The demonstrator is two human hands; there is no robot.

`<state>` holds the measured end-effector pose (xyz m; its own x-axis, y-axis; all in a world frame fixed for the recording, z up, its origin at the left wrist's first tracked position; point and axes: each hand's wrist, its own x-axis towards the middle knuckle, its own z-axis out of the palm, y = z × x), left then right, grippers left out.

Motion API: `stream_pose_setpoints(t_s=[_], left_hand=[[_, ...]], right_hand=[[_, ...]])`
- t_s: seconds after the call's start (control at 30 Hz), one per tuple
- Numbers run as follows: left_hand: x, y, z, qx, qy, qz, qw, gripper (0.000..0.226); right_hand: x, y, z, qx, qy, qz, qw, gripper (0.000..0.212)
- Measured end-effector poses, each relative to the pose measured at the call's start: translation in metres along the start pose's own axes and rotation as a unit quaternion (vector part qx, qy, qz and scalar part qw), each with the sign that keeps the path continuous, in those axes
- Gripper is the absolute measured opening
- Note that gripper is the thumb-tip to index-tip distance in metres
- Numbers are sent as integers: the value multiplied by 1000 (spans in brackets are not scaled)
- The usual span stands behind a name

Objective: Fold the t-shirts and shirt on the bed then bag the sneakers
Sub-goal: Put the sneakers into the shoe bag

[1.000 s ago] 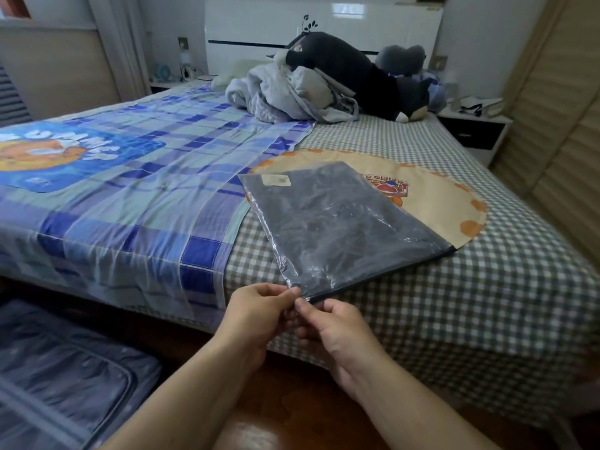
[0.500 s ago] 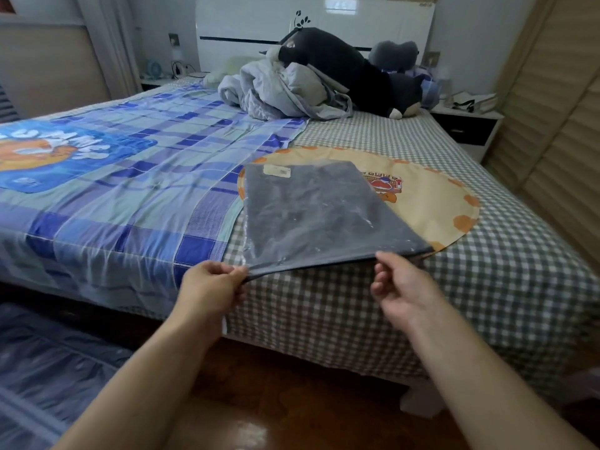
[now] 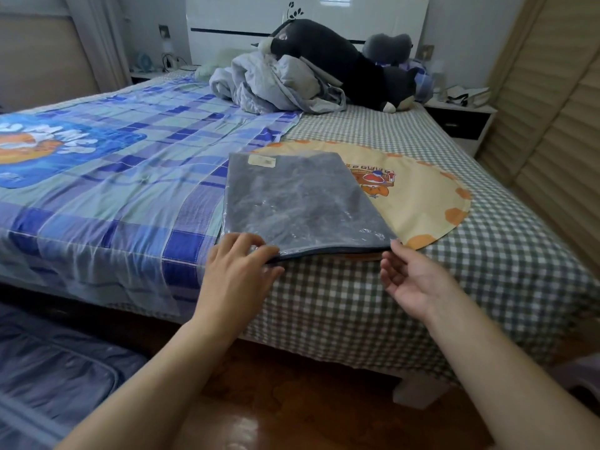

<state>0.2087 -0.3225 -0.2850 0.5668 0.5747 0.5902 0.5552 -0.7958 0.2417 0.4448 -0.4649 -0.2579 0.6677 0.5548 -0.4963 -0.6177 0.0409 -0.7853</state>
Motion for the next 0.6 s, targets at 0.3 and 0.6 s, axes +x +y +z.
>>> stream_pose_setpoints(t_s=[0.3,0.6], left_hand=[[31,18,2,-109,-83,-135,981,31],[35,24,2,-90,0,-20,996,19]], right_hand=[[1,4,8,-55,35,-41,997,10],[-5,11,18,-183,43,-51,981,20]])
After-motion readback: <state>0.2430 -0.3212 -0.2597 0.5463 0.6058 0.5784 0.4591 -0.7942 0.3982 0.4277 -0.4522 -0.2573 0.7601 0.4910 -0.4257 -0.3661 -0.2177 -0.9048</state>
